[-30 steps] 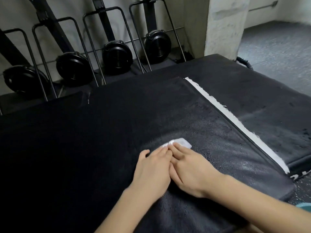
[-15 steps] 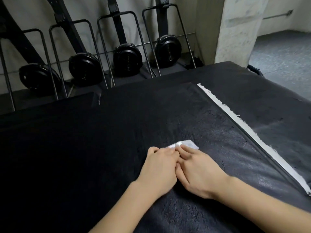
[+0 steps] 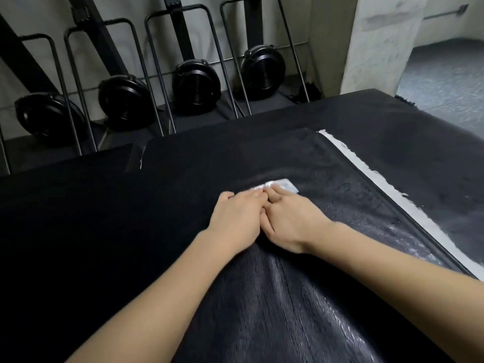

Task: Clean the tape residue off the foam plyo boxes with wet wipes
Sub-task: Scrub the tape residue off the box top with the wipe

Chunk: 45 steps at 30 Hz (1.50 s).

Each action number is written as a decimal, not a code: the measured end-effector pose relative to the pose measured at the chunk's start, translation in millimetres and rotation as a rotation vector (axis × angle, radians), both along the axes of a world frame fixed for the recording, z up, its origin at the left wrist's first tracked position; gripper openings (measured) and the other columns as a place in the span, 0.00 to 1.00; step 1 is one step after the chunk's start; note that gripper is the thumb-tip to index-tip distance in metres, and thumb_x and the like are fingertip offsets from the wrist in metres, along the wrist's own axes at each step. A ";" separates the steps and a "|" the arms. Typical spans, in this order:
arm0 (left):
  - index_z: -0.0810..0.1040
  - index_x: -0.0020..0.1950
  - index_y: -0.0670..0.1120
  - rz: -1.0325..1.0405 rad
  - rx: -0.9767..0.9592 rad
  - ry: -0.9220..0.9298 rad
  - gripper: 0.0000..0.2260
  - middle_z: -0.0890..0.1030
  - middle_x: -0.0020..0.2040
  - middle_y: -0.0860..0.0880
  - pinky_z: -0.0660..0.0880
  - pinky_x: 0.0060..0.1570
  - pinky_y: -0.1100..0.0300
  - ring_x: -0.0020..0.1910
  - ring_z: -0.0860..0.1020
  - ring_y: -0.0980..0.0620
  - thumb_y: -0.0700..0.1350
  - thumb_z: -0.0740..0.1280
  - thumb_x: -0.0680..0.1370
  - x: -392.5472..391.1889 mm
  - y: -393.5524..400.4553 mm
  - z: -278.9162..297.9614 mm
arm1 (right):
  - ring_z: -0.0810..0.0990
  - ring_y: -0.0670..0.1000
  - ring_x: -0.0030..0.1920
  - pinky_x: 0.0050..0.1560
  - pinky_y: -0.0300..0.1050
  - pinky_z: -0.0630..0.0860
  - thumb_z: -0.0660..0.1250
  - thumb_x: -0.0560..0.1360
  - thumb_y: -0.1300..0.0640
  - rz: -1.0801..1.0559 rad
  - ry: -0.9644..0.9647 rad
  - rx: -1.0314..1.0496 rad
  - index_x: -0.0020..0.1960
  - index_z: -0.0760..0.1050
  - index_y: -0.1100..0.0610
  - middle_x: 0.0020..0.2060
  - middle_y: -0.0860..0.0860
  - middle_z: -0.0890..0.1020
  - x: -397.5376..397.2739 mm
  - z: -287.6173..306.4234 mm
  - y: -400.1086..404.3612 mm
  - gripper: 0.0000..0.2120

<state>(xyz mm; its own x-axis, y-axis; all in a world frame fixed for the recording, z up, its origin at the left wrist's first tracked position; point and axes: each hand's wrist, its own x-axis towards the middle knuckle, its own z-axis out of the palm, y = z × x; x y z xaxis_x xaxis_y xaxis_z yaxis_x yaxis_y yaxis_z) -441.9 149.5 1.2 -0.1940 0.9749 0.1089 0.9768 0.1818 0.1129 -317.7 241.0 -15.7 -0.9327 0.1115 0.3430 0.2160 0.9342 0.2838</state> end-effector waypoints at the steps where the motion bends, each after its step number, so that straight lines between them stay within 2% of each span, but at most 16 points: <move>1: 0.75 0.66 0.53 0.006 0.004 -0.003 0.16 0.74 0.69 0.58 0.67 0.65 0.51 0.69 0.71 0.56 0.45 0.57 0.80 -13.9 14.5 -1.3 | 0.81 0.64 0.46 0.55 0.56 0.77 0.63 0.75 0.60 -0.027 -0.007 0.025 0.54 0.81 0.70 0.43 0.63 0.84 -13.3 1.2 13.0 0.15; 4: 0.76 0.61 0.52 0.045 -0.015 -0.022 0.13 0.78 0.63 0.56 0.70 0.63 0.51 0.63 0.75 0.52 0.45 0.58 0.80 -38.9 45.7 1.6 | 0.82 0.63 0.44 0.53 0.55 0.79 0.63 0.73 0.62 -0.034 -0.007 0.022 0.52 0.81 0.71 0.40 0.63 0.84 -43.4 -0.2 45.2 0.15; 7: 0.75 0.49 0.50 0.084 -0.027 -0.037 0.07 0.78 0.47 0.55 0.71 0.51 0.52 0.48 0.77 0.48 0.42 0.58 0.79 -37.2 53.7 9.7 | 0.81 0.62 0.53 0.61 0.53 0.73 0.61 0.77 0.63 -0.039 0.043 -0.153 0.56 0.81 0.67 0.50 0.62 0.84 -45.9 2.1 53.0 0.13; 9: 0.70 0.42 0.53 0.084 0.003 -0.048 0.08 0.72 0.37 0.56 0.66 0.45 0.55 0.42 0.74 0.48 0.40 0.58 0.77 -27.8 46.1 12.0 | 0.76 0.60 0.60 0.63 0.54 0.72 0.52 0.82 0.57 -0.074 0.004 -0.288 0.62 0.78 0.63 0.57 0.59 0.80 -37.5 5.3 46.1 0.19; 12: 0.63 0.35 0.55 0.026 0.058 -0.084 0.14 0.65 0.32 0.58 0.64 0.44 0.56 0.38 0.71 0.49 0.39 0.60 0.75 -6.0 22.5 18.5 | 0.74 0.54 0.61 0.59 0.55 0.75 0.43 0.79 0.47 -0.102 0.029 -0.459 0.59 0.78 0.56 0.56 0.53 0.79 -12.3 10.8 24.1 0.27; 14: 0.63 0.36 0.55 -0.015 0.052 -0.052 0.12 0.65 0.33 0.58 0.62 0.44 0.57 0.39 0.73 0.49 0.40 0.60 0.75 10.1 2.5 20.3 | 0.74 0.53 0.58 0.59 0.52 0.75 0.45 0.80 0.47 -0.050 0.035 -0.453 0.55 0.78 0.55 0.53 0.52 0.79 7.7 11.8 4.7 0.24; 17: 0.69 0.43 0.52 -0.053 0.049 -0.008 0.04 0.75 0.41 0.56 0.65 0.50 0.59 0.45 0.76 0.51 0.44 0.56 0.75 25.1 -23.6 9.9 | 0.76 0.54 0.55 0.65 0.46 0.69 0.52 0.82 0.52 0.034 0.027 -0.366 0.56 0.80 0.58 0.50 0.52 0.81 33.9 15.4 -20.8 0.19; 19: 0.74 0.52 0.51 -0.042 0.010 -0.009 0.10 0.77 0.51 0.56 0.66 0.62 0.56 0.55 0.75 0.53 0.45 0.55 0.76 27.5 -29.8 2.3 | 0.77 0.55 0.55 0.67 0.48 0.68 0.54 0.82 0.54 0.066 -0.007 -0.312 0.58 0.80 0.60 0.51 0.53 0.82 37.1 14.2 -25.0 0.18; 21: 0.73 0.62 0.50 -0.025 -0.021 -0.018 0.15 0.76 0.63 0.56 0.59 0.71 0.53 0.67 0.70 0.55 0.44 0.55 0.78 25.0 -25.6 0.1 | 0.79 0.55 0.54 0.65 0.46 0.67 0.57 0.80 0.55 0.076 0.020 -0.244 0.57 0.82 0.60 0.50 0.53 0.84 30.9 10.5 -16.8 0.17; 24: 0.69 0.70 0.49 -0.003 -0.052 -0.034 0.19 0.69 0.74 0.55 0.50 0.76 0.50 0.75 0.61 0.57 0.43 0.57 0.79 5.5 -7.8 1.5 | 0.82 0.55 0.52 0.62 0.44 0.66 0.58 0.78 0.55 0.022 0.046 -0.201 0.56 0.83 0.61 0.48 0.54 0.85 6.0 9.1 1.3 0.18; 28: 0.72 0.67 0.51 0.037 -0.014 -0.033 0.17 0.73 0.70 0.56 0.55 0.74 0.49 0.71 0.67 0.56 0.42 0.57 0.78 -34.9 29.1 3.5 | 0.76 0.59 0.61 0.60 0.54 0.75 0.54 0.83 0.56 -0.063 -0.052 -0.392 0.65 0.77 0.61 0.58 0.57 0.81 -40.1 11.7 33.8 0.18; 30: 0.73 0.66 0.52 0.049 0.010 -0.048 0.17 0.75 0.69 0.56 0.59 0.72 0.49 0.70 0.69 0.55 0.42 0.57 0.79 -59.2 53.6 1.6 | 0.72 0.58 0.66 0.62 0.56 0.74 0.50 0.84 0.56 -0.105 -0.063 -0.426 0.71 0.73 0.60 0.64 0.57 0.78 -64.4 11.9 53.7 0.20; 35: 0.76 0.63 0.53 0.087 0.020 -0.024 0.16 0.80 0.61 0.51 0.66 0.66 0.50 0.60 0.77 0.46 0.42 0.55 0.79 -105.1 106.7 5.3 | 0.73 0.57 0.68 0.67 0.56 0.71 0.47 0.83 0.49 -0.233 -0.031 -0.492 0.68 0.74 0.58 0.66 0.55 0.77 -119.1 15.1 103.9 0.24; 38: 0.74 0.67 0.54 0.136 -0.014 -0.011 0.20 0.80 0.59 0.49 0.68 0.58 0.52 0.57 0.75 0.43 0.40 0.56 0.79 -122.2 130.0 12.8 | 0.76 0.54 0.63 0.68 0.51 0.68 0.40 0.78 0.49 -0.231 -0.075 -0.533 0.60 0.77 0.56 0.59 0.53 0.80 -142.2 17.2 128.4 0.29; 42: 0.77 0.65 0.60 0.168 -0.010 -0.196 0.24 0.82 0.54 0.49 0.75 0.54 0.49 0.56 0.76 0.41 0.40 0.54 0.76 -135.4 138.3 8.4 | 0.77 0.58 0.59 0.66 0.53 0.68 0.44 0.82 0.53 -0.314 -0.084 -0.607 0.57 0.77 0.60 0.57 0.56 0.81 -149.9 19.2 134.7 0.24; 45: 0.79 0.62 0.56 0.149 -0.009 -0.134 0.22 0.82 0.51 0.49 0.73 0.53 0.52 0.51 0.76 0.42 0.38 0.55 0.76 -124.0 126.0 12.4 | 0.73 0.52 0.64 0.64 0.39 0.61 0.47 0.83 0.55 -0.265 -0.031 -0.667 0.60 0.76 0.56 0.59 0.52 0.79 -133.9 25.0 117.9 0.19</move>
<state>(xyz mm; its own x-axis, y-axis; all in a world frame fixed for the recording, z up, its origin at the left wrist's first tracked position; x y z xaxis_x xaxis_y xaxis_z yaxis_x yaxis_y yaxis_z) -565.8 275.5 13.6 -0.3482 0.9353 0.0634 0.9154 0.3247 0.2378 -451.6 358.8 9.3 -0.8535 0.5122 0.0962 0.4609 0.8280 -0.3195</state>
